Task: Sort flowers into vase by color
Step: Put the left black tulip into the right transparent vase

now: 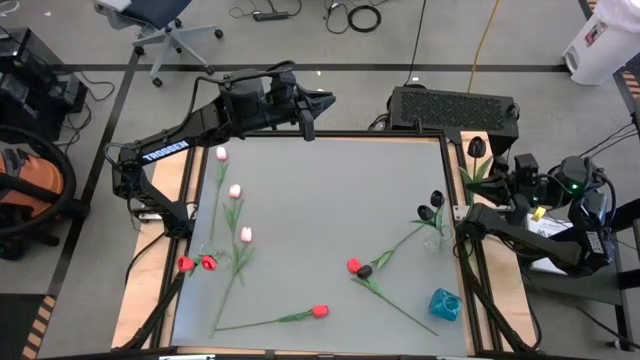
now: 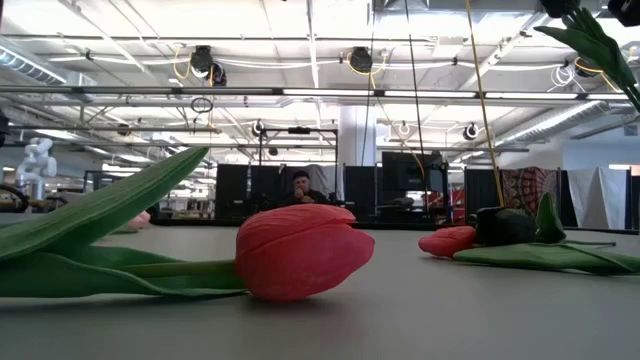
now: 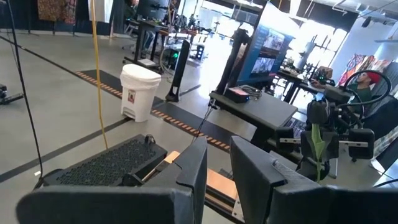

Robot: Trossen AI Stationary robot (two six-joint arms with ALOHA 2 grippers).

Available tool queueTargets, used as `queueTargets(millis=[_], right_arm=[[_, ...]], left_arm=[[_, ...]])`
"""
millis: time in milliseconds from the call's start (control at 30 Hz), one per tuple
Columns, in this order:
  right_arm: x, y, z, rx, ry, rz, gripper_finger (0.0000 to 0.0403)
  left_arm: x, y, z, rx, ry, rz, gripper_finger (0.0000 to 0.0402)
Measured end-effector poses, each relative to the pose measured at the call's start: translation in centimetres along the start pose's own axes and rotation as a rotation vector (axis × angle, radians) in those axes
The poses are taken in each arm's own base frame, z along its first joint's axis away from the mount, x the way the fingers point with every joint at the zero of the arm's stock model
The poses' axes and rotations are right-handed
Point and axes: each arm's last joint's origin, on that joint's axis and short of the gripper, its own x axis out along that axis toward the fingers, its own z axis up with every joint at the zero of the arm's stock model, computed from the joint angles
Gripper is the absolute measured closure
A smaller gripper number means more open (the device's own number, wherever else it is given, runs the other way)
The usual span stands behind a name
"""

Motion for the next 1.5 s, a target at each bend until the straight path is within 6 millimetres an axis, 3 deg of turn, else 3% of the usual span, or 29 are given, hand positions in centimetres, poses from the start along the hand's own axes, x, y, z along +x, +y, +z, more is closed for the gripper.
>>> queueTargets(millis=[267, 600, 1067, 1500], right_arm=[[1.5, -0.5, 0.3, -0.003, -0.073, 0.07, 0.0402], [2.0, -0.6, -0.2, 0.036, -0.001, 0.166, 0.0403], [2.0, -1.3, -1.5, 0.034, 0.112, 0.096, 0.0403], [2.0, -1.5, -1.5, 0.019, 0.097, 0.049, 0.0399]], left_arm=[[0.0, 0.0, 0.0, 0.006, -0.003, 0.011, 0.0324], [0.0, 0.0, 0.0, 0.006, -0.003, 0.011, 0.0324], [0.0, 0.0, 0.0, 0.004, -0.003, 0.011, 0.0324], [0.0, 0.0, 0.0, 0.0, -0.003, 0.01, 0.0324]])
